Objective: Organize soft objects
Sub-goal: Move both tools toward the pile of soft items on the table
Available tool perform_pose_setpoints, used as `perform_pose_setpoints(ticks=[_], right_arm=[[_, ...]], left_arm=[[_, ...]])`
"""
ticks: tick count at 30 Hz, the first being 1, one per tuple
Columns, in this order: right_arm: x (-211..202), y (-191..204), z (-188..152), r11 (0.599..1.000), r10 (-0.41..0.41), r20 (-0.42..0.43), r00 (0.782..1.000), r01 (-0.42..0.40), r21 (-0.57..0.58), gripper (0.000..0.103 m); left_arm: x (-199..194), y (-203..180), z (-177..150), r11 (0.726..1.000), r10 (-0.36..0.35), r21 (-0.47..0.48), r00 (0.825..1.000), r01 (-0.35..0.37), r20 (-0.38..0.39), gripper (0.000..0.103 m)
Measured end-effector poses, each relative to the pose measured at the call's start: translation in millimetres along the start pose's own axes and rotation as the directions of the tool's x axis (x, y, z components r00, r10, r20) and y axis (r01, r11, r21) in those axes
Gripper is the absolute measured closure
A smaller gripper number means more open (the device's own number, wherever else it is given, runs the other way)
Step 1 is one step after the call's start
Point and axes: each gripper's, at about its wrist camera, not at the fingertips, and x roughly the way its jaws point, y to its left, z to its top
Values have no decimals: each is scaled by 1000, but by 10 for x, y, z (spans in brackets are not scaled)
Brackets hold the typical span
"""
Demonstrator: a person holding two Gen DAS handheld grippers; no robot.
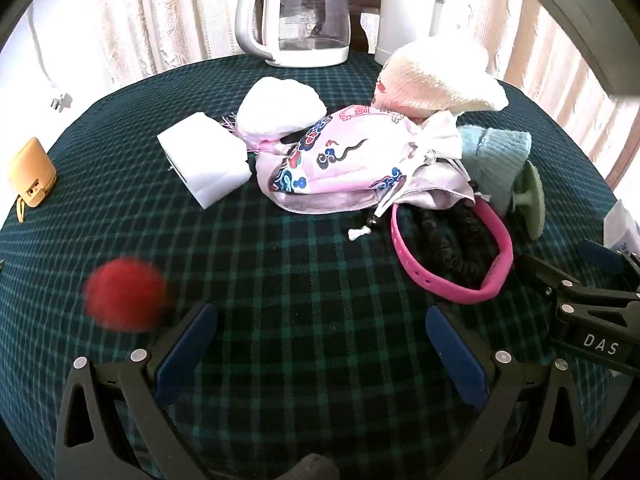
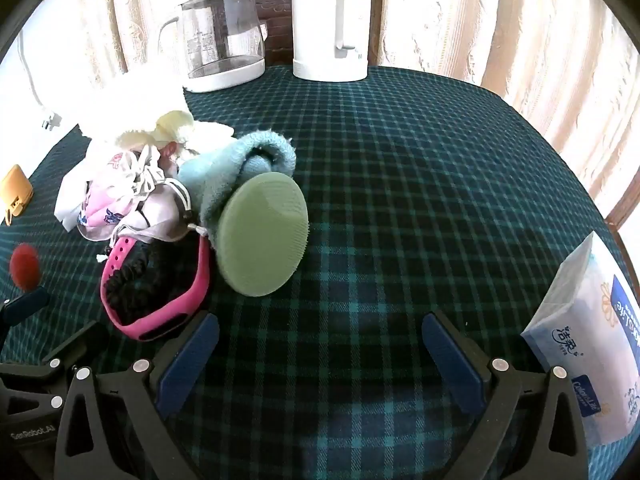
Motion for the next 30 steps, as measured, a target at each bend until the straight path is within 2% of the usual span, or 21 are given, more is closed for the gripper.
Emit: perform_pose_setpoints(ticks=[8, 30], right_arm=[[1, -23, -19, 1000, 0, 1, 1000, 0, 0, 0], [-2, -12, -15, 1000, 0, 0, 1000, 0, 0, 0]], left_arm=[[-19, -12, -115, 1000, 16, -19, 1000, -16, 6, 0], [-48, -10, -128, 1000, 18, -20, 1000, -17, 7, 0]])
